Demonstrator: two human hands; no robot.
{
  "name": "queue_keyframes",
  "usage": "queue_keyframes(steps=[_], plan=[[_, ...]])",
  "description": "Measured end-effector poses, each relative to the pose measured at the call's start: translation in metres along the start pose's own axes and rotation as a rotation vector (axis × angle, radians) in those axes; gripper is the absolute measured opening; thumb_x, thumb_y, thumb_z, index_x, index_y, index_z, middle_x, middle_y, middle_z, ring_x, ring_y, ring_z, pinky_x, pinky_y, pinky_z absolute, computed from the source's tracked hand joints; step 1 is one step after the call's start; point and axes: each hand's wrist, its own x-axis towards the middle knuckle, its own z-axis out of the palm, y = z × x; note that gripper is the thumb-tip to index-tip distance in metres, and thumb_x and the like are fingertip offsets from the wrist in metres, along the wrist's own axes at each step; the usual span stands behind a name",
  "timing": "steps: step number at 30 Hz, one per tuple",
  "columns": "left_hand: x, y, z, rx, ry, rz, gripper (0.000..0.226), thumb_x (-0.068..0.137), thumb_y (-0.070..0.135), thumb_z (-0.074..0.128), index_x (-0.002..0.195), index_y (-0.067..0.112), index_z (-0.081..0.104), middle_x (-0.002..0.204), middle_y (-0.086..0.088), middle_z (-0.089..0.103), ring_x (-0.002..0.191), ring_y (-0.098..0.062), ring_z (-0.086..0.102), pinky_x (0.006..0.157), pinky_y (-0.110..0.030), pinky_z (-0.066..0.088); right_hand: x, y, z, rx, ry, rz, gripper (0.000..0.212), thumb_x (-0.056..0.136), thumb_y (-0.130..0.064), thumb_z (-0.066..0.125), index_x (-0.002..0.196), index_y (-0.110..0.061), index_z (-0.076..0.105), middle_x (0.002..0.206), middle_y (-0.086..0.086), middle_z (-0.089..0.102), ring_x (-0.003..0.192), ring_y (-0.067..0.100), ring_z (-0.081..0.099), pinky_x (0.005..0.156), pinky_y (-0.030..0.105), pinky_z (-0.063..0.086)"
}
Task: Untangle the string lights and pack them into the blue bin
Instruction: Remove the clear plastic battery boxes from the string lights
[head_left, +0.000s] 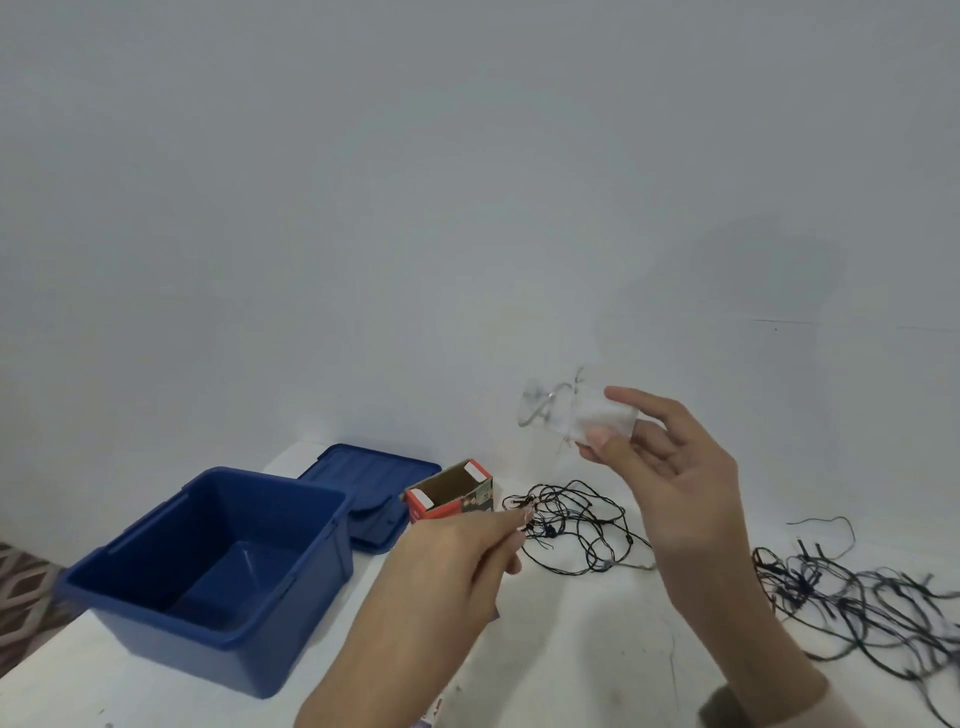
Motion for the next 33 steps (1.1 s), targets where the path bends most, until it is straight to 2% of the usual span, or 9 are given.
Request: queue_keyframes(steps=[2,5,14,20,23,25,27,30,33], plan=[[-0.001,0.001,-0.006,0.227,0.104,0.168,0.021,0.090,0.041,0.041,0.096,0.032,0.060,0.064,0.017,0.058,0.062,-0.006,0.055,0.046,-0.022,0.049,-0.001,0.002,0.001,-0.058,-0.008,-0.037,0.028,0.080,-0.002,0.068,0.098,-0.023,0.066,0.085,0.003,0.075,0.081,0.016,0.070,0.075,0.017,0.053],[-0.001,0.007,-0.015,0.254,0.184,0.305,0.025,0.088,0.038,0.042,0.081,0.031,0.065,0.062,0.015,0.053,0.052,-0.005,0.044,0.039,-0.021,0.041,-0.001,0.005,0.002,-0.106,-0.060,-0.033,0.030,0.079,-0.001,0.069,0.096,-0.025,0.066,0.082,0.001,0.074,0.077,0.015,0.069,0.073,0.014,0.051],[0.040,0.001,-0.041,0.169,0.245,0.324,0.028,0.088,0.038,0.048,0.085,0.022,0.071,0.068,0.013,0.057,0.065,-0.002,0.051,0.059,-0.014,0.040,-0.008,0.001,-0.008,-0.068,-0.362,0.164,0.028,0.072,-0.003,0.074,0.097,-0.015,0.070,0.082,0.015,0.074,0.075,0.028,0.070,0.074,0.026,0.056],[0.050,-0.002,-0.038,-0.265,0.035,0.105,0.015,0.078,0.037,0.063,0.079,0.027,0.075,0.078,0.008,0.068,0.070,-0.005,0.057,0.063,-0.008,0.039,-0.007,-0.003,-0.017,0.122,-0.519,0.330,0.025,0.068,-0.004,0.066,0.091,-0.010,0.074,0.083,0.019,0.072,0.071,0.026,0.068,0.065,0.024,0.054],[0.048,-0.007,-0.031,-0.456,-0.010,0.003,0.009,0.081,0.026,0.069,0.075,0.030,0.074,0.075,0.007,0.070,0.070,-0.015,0.061,0.064,-0.017,0.044,-0.007,-0.004,-0.016,0.237,-0.510,0.361,0.033,0.060,-0.012,0.081,0.092,-0.008,0.073,0.085,0.021,0.071,0.071,0.029,0.068,0.066,0.026,0.055],[0.043,-0.009,-0.022,-0.531,-0.028,-0.065,0.033,0.084,0.005,0.063,0.066,0.031,0.073,0.060,-0.003,0.062,0.054,-0.019,0.050,0.054,-0.024,0.040,-0.007,-0.005,-0.014,0.285,-0.457,0.346,0.046,0.052,-0.020,0.088,0.094,-0.007,0.073,0.087,0.022,0.071,0.073,0.030,0.069,0.067,0.027,0.055],[0.036,-0.008,-0.013,-0.581,-0.048,-0.118,0.039,0.088,-0.001,0.055,0.063,0.026,0.071,0.051,0.001,0.056,0.046,-0.014,0.043,0.048,-0.023,0.037,-0.006,-0.005,-0.010,0.308,-0.357,0.330,0.037,0.061,-0.015,0.078,0.095,-0.004,0.071,0.085,0.021,0.071,0.072,0.028,0.070,0.067,0.026,0.056],[0.026,0.000,-0.004,-0.751,-0.069,-0.206,0.018,0.090,0.004,0.054,0.089,0.007,0.071,0.066,-0.002,0.070,0.049,-0.009,0.056,0.051,-0.020,0.049,-0.007,-0.004,-0.005,0.311,-0.254,0.316,0.039,0.066,-0.007,0.064,0.104,0.000,0.063,0.082,0.018,0.072,0.072,0.023,0.070,0.069,0.025,0.057],[0.020,0.002,0.003,-0.811,-0.104,-0.295,0.023,0.090,0.007,0.056,0.110,0.012,0.065,0.074,-0.006,0.074,0.061,-0.010,0.065,0.062,-0.022,0.056,-0.008,-0.002,0.000,0.335,-0.165,0.293,0.037,0.068,-0.006,0.063,0.104,-0.003,0.062,0.082,0.018,0.073,0.074,0.023,0.071,0.069,0.024,0.057]])
